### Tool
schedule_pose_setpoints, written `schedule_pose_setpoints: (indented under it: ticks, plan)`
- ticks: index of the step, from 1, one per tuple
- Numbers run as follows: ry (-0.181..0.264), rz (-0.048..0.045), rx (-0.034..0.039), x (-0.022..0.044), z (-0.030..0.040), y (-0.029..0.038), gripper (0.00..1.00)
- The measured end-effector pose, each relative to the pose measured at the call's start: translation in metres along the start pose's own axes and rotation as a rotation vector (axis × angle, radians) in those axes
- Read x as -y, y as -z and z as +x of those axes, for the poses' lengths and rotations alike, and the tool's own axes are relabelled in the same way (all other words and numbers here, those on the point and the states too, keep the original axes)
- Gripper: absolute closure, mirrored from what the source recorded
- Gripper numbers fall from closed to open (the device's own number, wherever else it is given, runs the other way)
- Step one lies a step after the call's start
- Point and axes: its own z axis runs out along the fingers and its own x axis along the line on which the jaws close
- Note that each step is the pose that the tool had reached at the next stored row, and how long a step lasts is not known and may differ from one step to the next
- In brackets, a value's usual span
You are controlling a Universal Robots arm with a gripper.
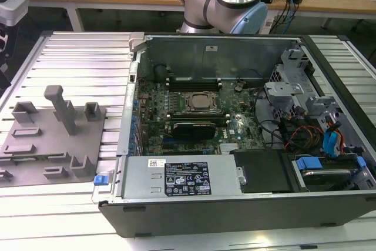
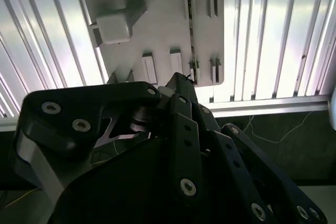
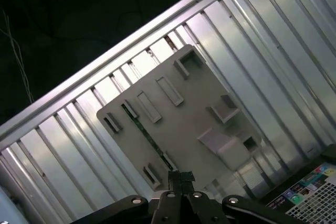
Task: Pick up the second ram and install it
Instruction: 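Pick up the second ram and move it above second insertion slot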
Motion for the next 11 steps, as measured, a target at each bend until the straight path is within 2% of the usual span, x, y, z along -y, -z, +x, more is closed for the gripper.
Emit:
schedule_pose_setpoints:
  ticks: [11]
  plan:
    - [0.161,0.0037,-0.0124,0.0000,0.0000,0.0000,0.89]
